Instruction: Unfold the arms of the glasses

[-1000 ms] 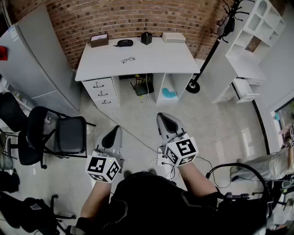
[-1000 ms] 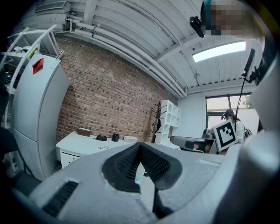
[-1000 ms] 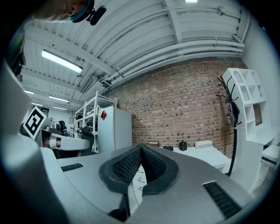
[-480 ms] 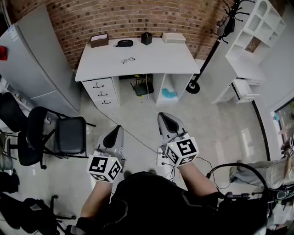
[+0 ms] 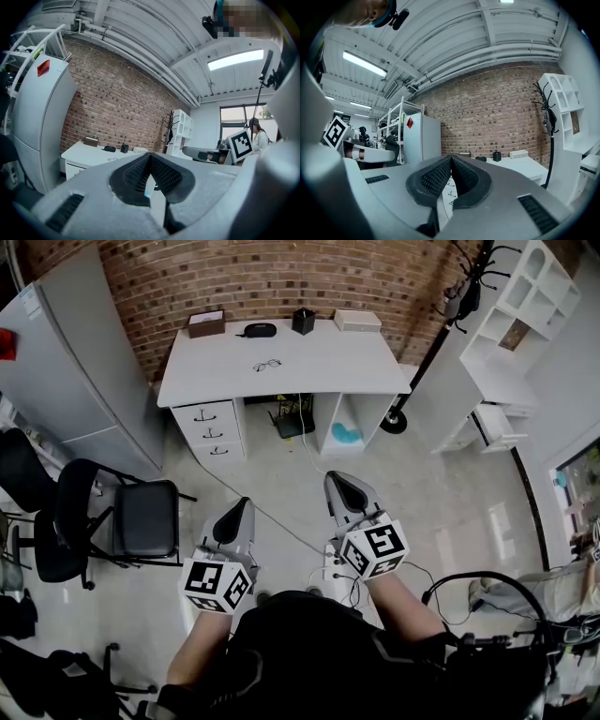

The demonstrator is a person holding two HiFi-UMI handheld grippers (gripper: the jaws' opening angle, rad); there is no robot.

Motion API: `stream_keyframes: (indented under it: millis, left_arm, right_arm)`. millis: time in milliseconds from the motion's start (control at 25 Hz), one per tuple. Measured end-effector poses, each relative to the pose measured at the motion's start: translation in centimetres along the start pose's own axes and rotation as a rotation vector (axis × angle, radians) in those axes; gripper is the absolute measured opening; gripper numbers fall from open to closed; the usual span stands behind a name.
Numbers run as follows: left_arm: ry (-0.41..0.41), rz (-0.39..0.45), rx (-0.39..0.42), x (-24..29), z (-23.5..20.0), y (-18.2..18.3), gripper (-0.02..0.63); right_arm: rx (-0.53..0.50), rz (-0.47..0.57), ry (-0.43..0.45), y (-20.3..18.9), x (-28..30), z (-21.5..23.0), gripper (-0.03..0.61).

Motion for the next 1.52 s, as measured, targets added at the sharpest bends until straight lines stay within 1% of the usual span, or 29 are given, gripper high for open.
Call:
stream_keyframes:
  millis: [160,320,640,840,1000,1160,1360,1520]
  left_arm:
    - [-0.008,0.006,-0.017,-0.6,-2.3,0.4,0.006]
    - [-0.019,0.008,-0.016,-1.0,-4.4,0.8,0.006]
    - [-0.040,0.004,-0.024,-1.8,-7.3,1.1,0.006]
    - [-0.044,0.006,-0.035,-1.3,-8.2,0.8,0.006]
    - [-0.038,0.004,-0.039,-0.2,-8.9,0.4,0.006]
    - [-0.021,0.000,-0.030,1.8,-9.7,-0.2,0.006]
    - [0.009,0.009,-0.025,6.1,-11.0,-0.5,0.006]
    - [0.026,0.015,-0.007,10.7,-11.6,-0.9,0.006]
  right_arm:
    - [-0.010,-0.001,-0.013,-0.3,1.4,-1.6,0.006]
    - [-0.017,0.007,-0.041,-0.9,2.4,-2.9,0.006]
    - [-0.050,-0.005,-0.037,-1.8,4.0,-5.1,0.006]
    - [-0.062,-0.011,-0.033,-1.9,4.9,-5.1,0.006]
    - [-0.059,-0.014,-0.021,-2.5,6.0,-4.5,0.006]
    - [-0.040,-0.006,0.000,-3.3,8.1,-2.8,0.006]
    - [-0.021,0.004,0.015,-3.8,11.9,0.9,0.006]
    - [-0.006,0.006,0.024,-4.1,14.9,4.9,0.006]
Point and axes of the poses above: the fingertips, and each gripper's own axes: x forward along the fingers, z to its right, y out of its top, the point moved 7 cm from there along -x, backward along the fingers, and after that the axes turned 14 degrees about z, right-handed, at the moved point
